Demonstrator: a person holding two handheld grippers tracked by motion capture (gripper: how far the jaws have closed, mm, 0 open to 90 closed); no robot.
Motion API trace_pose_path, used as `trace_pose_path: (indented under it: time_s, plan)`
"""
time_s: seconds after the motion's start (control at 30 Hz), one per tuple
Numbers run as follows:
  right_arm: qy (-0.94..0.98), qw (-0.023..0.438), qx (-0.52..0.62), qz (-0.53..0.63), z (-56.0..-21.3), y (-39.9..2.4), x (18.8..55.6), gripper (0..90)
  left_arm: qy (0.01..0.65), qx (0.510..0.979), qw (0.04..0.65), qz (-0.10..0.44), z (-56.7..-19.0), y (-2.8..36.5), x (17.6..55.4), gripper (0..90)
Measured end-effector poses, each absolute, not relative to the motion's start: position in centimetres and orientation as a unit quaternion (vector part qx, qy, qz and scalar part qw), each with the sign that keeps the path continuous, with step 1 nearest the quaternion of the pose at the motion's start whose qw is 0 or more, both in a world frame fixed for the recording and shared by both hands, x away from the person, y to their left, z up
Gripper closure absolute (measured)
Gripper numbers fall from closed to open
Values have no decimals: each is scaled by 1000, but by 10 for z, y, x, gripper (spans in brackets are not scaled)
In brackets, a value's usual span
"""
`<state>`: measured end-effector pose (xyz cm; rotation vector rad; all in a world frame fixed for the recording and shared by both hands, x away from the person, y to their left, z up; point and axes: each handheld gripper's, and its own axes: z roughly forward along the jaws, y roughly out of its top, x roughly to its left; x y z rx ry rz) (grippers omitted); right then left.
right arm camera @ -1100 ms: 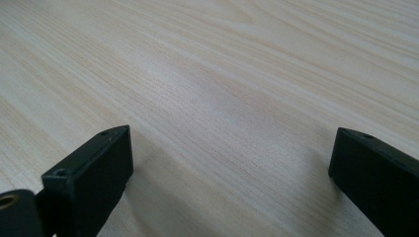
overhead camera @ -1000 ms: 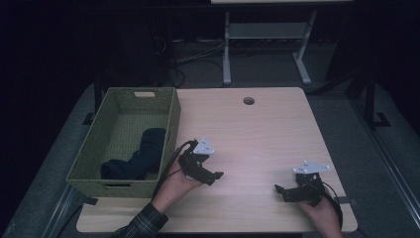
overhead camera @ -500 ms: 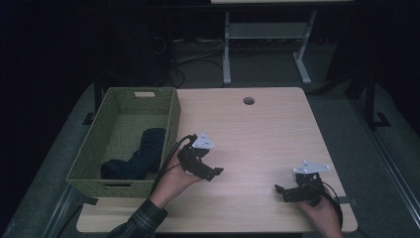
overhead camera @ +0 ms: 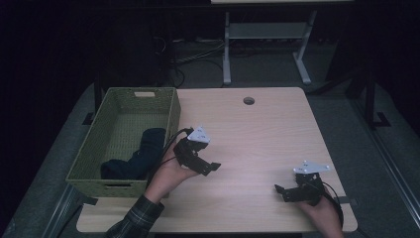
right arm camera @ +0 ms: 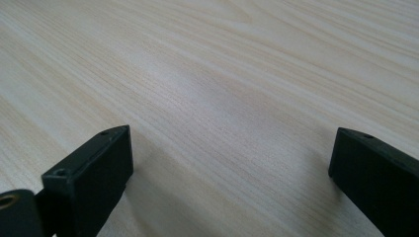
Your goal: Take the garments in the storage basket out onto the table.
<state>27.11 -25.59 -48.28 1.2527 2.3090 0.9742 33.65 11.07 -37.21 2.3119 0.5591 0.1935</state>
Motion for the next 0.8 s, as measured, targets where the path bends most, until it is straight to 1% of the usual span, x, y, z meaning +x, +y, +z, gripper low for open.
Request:
trace_pose_path:
  time_s: [0.5,0.8]
  plan:
    - [812,169,440,343,-483,-256,271,30,212,909,356,56,-359,120,342,144]
    - [812,169,441,343,-483,-256,271,30,216,906,359,62,-348,131,342,144]
